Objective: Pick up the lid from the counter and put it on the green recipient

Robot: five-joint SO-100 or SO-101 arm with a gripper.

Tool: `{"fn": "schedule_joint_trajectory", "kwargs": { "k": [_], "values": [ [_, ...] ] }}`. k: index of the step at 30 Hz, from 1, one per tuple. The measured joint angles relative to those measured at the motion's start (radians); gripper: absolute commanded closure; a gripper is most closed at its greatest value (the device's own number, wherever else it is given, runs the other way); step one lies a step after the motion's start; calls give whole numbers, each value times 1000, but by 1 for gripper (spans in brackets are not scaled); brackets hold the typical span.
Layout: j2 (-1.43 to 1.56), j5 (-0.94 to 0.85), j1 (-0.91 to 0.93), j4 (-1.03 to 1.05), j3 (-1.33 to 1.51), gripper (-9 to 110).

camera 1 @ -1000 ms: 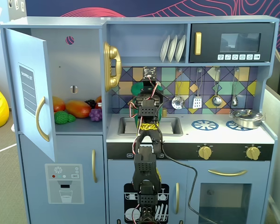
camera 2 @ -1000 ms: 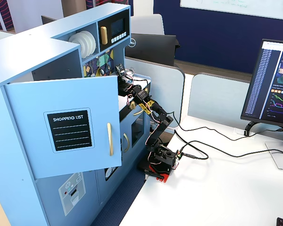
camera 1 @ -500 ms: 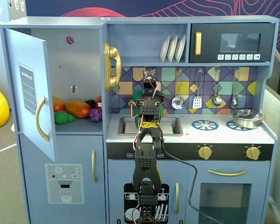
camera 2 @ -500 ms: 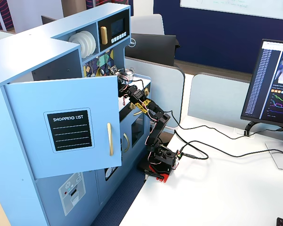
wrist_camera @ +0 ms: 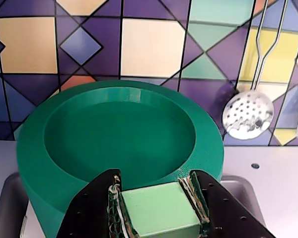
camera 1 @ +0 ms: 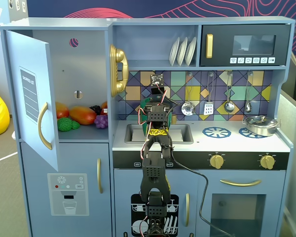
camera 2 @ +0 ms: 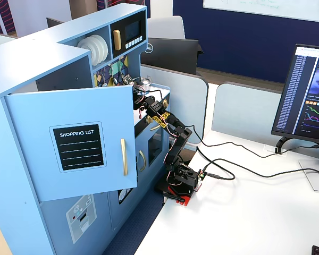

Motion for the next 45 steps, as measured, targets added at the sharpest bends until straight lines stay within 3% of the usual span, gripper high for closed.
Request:
{"fn": "schedule_joint_trajectory", "kwargs": {
  "k": [2, 8, 16, 27, 38, 45],
  "values": [
    [0, -6, 0, 2, 0, 99],
    [0, 26, 0, -3, 0, 74],
    [0, 72, 0, -106, -15, 68],
    [133, 21, -28, -41, -51, 70],
    [781, 74, 48, 247, 451, 72],
    [1124, 41, 84, 551, 798, 101]
  ]
}}
